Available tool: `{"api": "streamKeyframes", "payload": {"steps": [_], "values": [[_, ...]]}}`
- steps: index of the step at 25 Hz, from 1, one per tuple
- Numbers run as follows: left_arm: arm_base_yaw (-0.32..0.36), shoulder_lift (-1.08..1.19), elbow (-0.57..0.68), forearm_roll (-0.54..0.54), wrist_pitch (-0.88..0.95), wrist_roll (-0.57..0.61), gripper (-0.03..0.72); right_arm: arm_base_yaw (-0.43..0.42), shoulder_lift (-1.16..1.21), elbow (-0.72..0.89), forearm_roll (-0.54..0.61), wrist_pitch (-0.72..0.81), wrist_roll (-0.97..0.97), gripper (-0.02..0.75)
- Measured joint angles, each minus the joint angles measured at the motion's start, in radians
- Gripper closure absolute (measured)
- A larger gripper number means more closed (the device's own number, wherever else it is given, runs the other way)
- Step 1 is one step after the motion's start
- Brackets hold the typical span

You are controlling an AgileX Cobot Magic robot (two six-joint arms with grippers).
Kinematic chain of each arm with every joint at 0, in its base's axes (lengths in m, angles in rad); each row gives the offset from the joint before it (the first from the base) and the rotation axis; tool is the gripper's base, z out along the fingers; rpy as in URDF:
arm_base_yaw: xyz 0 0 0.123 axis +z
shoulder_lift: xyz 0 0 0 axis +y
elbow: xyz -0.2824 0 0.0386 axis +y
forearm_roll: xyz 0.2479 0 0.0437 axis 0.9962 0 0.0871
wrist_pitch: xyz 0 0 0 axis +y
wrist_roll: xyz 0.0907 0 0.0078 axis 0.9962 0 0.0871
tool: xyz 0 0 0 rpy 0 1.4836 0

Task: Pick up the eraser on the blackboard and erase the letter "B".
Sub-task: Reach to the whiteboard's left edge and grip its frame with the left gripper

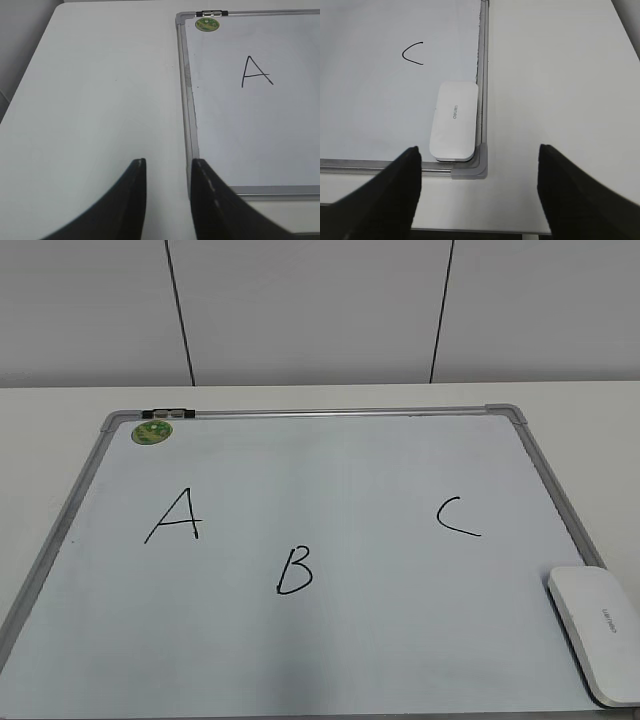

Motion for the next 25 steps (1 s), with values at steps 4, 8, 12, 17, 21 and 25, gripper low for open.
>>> {"api": "streamKeyframes", "payload": {"steps": [4,8,12,17,21,25], "values": [[0.0,0.0,0.0,0.0,0.0,0.0,0.45,0.0,0.0,0.0,0.0,0.0,0.0,0.202],[0.0,0.0,0.0,0.0,0.0,0.0,0.45,0.0,0.0,0.0,0.0,0.0,0.0,0.202],[0.0,0.021,0.0,0.002,0.0,0.0,0.449,0.0,0.0,0.0,0.0,0.0,0.0,0.202],[0.0,0.183,0.0,0.002,0.0,0.0,0.449,0.0,0.0,0.0,0.0,0.0,0.0,0.202],[0.0,0.331,-0.019,-0.014,-0.002,0.0,0.445,0.0,0.0,0.0,0.0,0.0,0.0,0.202],[0.0,0.494,-0.099,-0.023,-0.015,0.0,0.445,0.0,0.0,0.0,0.0,0.0,0.0,0.202]]}}
